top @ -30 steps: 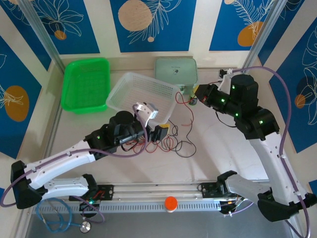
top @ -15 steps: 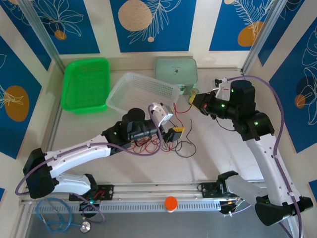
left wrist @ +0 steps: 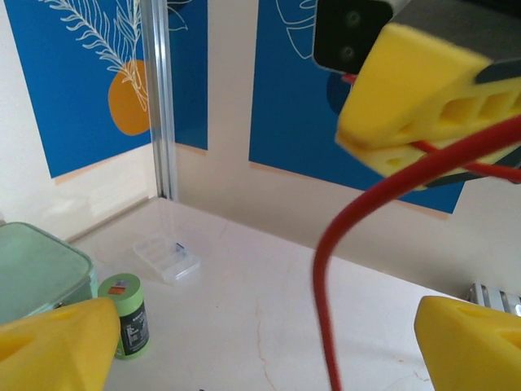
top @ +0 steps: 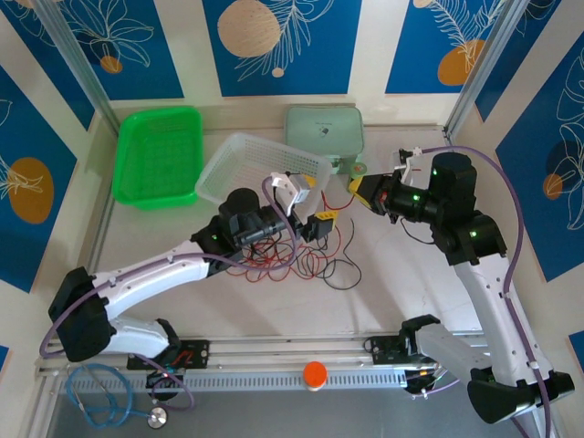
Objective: Untangle the cables
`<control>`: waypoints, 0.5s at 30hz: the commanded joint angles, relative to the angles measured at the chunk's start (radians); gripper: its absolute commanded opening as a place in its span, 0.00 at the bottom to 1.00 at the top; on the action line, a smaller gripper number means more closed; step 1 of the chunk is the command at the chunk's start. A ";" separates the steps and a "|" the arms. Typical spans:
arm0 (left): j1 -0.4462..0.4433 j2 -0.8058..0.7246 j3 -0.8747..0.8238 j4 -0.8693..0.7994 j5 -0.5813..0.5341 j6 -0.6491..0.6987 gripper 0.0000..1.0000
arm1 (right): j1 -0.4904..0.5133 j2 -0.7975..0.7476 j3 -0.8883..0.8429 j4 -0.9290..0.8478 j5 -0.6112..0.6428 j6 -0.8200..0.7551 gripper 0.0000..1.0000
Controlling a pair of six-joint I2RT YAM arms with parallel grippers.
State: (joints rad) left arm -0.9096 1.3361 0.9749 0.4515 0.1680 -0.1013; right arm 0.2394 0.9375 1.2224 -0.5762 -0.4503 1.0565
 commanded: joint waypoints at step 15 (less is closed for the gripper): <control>0.029 0.045 0.021 0.044 0.084 -0.068 0.06 | -0.030 -0.032 -0.012 0.028 -0.053 0.036 0.00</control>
State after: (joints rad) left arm -0.8909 1.3853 0.9749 0.4862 0.2546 -0.1638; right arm 0.2195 0.9272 1.2205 -0.5453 -0.4728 1.0828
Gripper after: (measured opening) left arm 0.088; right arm 0.050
